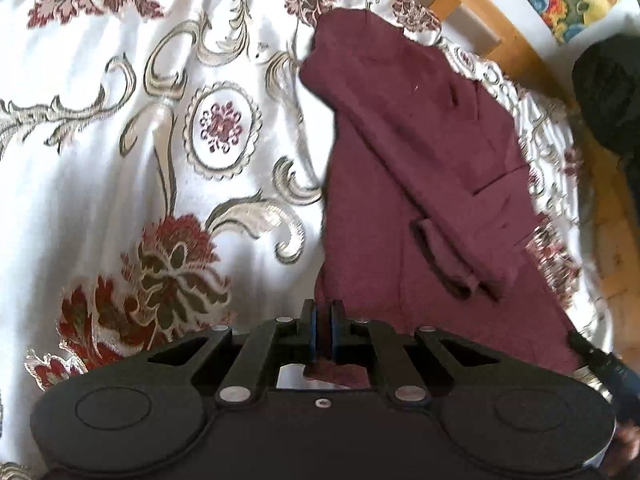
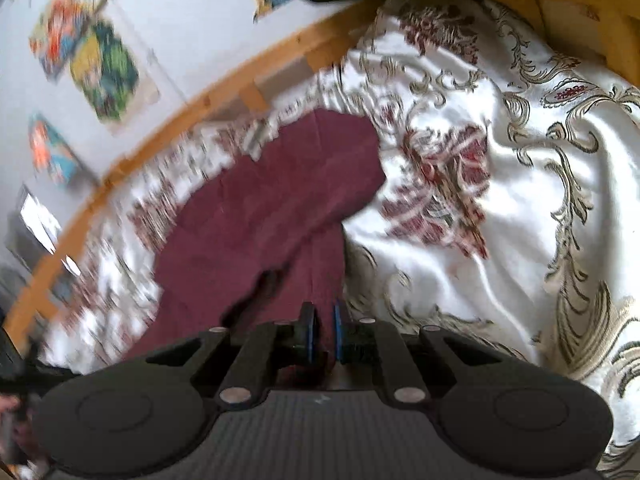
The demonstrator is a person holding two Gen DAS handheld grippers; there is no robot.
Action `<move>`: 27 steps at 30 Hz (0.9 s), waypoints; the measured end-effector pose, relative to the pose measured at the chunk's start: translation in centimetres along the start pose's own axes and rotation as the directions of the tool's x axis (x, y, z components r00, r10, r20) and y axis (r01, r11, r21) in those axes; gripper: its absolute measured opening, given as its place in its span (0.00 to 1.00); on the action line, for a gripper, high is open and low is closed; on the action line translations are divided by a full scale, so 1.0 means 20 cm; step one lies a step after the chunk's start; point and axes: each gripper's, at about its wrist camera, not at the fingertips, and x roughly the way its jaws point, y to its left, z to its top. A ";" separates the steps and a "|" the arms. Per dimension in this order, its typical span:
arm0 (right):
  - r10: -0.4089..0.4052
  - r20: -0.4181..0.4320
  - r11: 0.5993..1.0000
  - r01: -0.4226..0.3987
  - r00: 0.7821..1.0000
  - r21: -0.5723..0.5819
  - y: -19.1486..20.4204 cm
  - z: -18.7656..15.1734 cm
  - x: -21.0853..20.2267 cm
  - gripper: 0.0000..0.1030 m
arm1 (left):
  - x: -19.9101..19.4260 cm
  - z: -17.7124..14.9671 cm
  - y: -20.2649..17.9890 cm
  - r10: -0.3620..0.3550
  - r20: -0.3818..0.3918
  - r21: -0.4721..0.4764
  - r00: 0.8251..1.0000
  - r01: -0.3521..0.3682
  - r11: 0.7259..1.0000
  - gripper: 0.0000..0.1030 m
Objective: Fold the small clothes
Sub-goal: 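Release the folded sleeve and lift both tools away from the shirt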
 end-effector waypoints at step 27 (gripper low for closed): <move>-0.277 -0.027 0.535 0.131 0.961 -0.835 0.34 -0.36 0.07 1.00 | -0.11 -0.15 -0.32 0.061 0.230 0.599 0.971 -0.191 0.777 0.99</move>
